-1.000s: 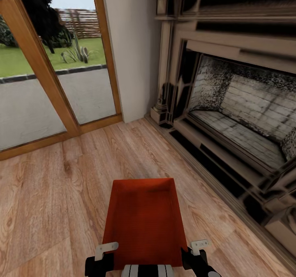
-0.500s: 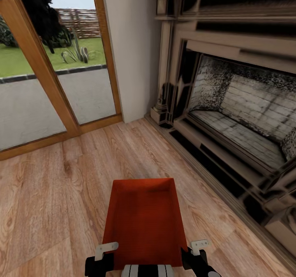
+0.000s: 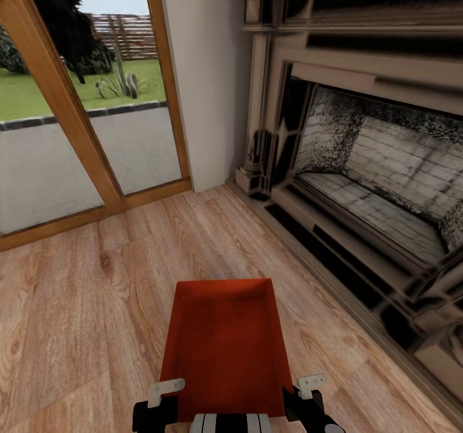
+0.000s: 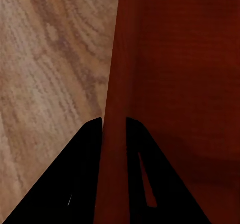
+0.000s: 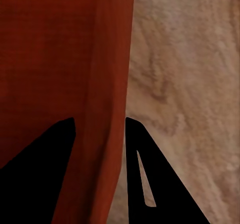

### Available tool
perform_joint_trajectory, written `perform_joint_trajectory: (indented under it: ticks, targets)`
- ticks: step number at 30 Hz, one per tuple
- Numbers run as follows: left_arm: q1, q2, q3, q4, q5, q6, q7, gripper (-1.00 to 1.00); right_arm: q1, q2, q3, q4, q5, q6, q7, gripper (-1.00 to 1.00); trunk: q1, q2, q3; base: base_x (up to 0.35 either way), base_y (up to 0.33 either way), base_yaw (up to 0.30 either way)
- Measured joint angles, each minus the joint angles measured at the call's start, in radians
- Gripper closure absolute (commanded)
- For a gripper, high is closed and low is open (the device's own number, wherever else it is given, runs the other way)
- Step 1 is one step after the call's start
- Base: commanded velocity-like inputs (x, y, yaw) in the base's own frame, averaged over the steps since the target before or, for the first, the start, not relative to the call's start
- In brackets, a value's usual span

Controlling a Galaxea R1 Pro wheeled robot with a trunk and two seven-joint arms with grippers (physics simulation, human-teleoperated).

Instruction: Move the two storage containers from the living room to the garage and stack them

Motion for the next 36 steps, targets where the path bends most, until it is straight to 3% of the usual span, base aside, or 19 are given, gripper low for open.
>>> perform_joint_trajectory:
  ticks: [24, 36]
  targets:
    - [0.0, 0.003, 0.001, 0.0, 0.001, 0.001, -0.001, 1.0, 0.0, 0.002, 0.006, 0.0, 0.001, 0.0, -0.007, 1.0, 0.0, 0.0, 0.0, 0.0, 0.0, 0.0]
    - [0.0, 0.004, -0.004, 0.001, 0.006, 0.001, 0.004, 1.0, 0.0, 0.001, 0.005, 0.001, 0.002, 0.0, -0.005, 1.0, -0.005, 0.003, 0.046, 0.0, 0.0, 0.0]
